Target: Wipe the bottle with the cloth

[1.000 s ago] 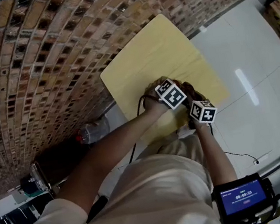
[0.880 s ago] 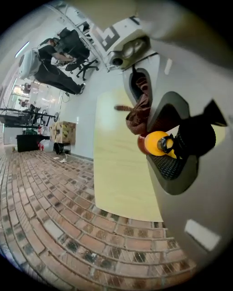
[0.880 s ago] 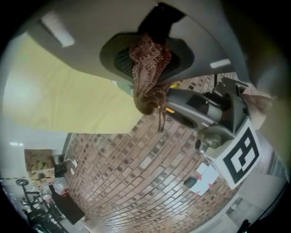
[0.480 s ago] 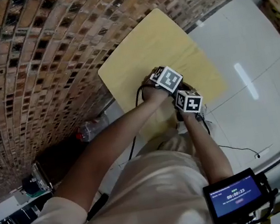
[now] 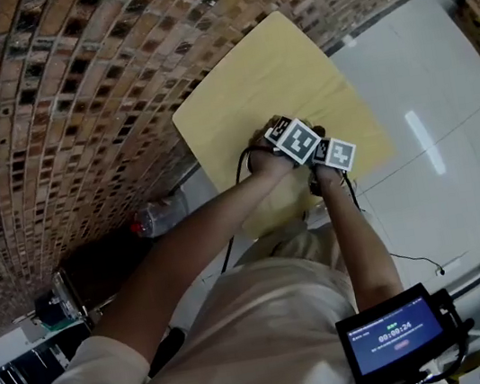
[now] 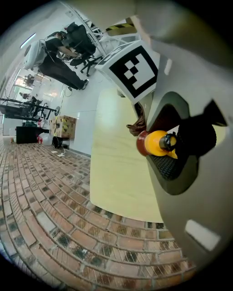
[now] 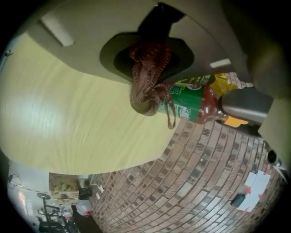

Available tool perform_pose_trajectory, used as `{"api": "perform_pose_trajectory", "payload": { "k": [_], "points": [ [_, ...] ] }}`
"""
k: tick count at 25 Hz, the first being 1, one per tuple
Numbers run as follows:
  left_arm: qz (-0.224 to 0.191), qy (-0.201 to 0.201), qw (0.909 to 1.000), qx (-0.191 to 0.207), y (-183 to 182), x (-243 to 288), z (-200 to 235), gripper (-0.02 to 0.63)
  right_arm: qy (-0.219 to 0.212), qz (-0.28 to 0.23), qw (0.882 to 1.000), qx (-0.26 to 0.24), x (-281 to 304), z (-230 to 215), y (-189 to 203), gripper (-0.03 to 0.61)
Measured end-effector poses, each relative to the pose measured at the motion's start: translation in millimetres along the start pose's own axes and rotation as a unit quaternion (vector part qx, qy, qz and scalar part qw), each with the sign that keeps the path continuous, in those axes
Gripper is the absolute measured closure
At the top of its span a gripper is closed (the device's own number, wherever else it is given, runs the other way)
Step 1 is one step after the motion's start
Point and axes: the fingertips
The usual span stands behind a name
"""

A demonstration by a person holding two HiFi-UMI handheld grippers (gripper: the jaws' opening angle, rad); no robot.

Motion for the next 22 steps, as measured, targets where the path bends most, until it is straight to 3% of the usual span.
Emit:
{"api": "perform_pose_trajectory", "payload": {
  "k": [6,8,10,12,17,22],
  "points": [
    [0.0,0.003,0.9998,-0.02,1.0,1.7,12.2,0.44,-0.032,-0.038,0.999,-0.018,-30.0,6.6,-6.0,0.503],
    [0.006,0.001,0.9992,-0.041,2.1,2.9,14.5,0.44,-0.066,-0.06,0.992,-0.087,-44.4,23.5,-5.4,0.503],
    [0.013,-0.003,0.9976,-0.069,3.5,4.2,16.3,0.44,-0.106,-0.069,0.975,-0.181,-55.0,47.0,4.1,0.503],
    [0.017,-0.007,0.995,-0.098,5.1,4.8,19.1,0.44,-0.138,-0.076,0.959,-0.236,-57.9,67.0,12.2,0.503],
    [0.026,0.015,0.9877,-0.153,11.3,8.7,13.6,0.44,-0.144,-0.08,0.956,-0.243,-38.8,81.5,9.5,0.503],
    [0.046,0.03,0.9812,-0.185,15.2,10.1,10.8,0.442,-0.101,-0.037,0.968,-0.226,-14.3,68.8,17.7,0.503]
  ]
}}
Point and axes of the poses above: the fingertips, and each gripper's own axes: x forward along the fingers, z to its left, y out of its underside, and after that the axes turned 6 degrees about x, right-handed
